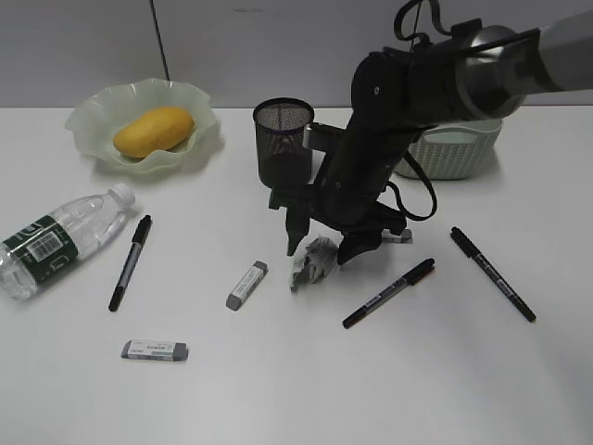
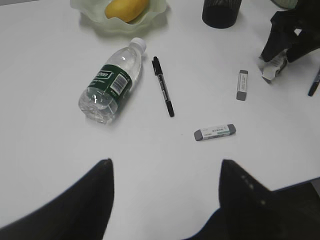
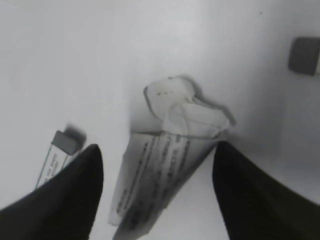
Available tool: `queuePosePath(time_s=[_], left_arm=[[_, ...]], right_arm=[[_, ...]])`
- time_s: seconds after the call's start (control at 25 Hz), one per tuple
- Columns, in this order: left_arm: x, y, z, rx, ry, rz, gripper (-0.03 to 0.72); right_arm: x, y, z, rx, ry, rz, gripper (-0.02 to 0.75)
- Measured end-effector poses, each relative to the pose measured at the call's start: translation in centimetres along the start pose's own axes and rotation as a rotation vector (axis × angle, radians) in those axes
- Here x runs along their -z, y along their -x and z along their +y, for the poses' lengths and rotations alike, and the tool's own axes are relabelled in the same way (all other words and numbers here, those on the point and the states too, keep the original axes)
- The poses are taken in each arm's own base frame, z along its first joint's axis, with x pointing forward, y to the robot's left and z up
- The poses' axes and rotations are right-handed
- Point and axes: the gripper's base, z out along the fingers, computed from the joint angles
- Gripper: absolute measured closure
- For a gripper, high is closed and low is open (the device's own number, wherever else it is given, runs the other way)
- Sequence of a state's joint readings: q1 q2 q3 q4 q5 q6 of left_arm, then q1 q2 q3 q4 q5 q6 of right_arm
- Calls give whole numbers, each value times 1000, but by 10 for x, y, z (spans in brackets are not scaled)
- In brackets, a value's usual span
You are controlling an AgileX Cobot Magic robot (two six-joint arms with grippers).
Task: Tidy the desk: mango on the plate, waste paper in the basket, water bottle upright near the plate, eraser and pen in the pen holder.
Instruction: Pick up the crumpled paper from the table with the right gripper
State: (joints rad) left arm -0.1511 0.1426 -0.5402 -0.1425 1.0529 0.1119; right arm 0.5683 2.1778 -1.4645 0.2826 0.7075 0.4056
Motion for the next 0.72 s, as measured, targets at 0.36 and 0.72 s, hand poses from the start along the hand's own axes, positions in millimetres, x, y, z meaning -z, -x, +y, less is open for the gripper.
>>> queuePosePath(time_s=[0.36,0.72], left_arm=[[0,0,0,0,0,0,187],[0,0,0,0,0,0,187]], right_arm=[[0,1,1,0,-1,4,631],[35,18,23,144,7,15,656]])
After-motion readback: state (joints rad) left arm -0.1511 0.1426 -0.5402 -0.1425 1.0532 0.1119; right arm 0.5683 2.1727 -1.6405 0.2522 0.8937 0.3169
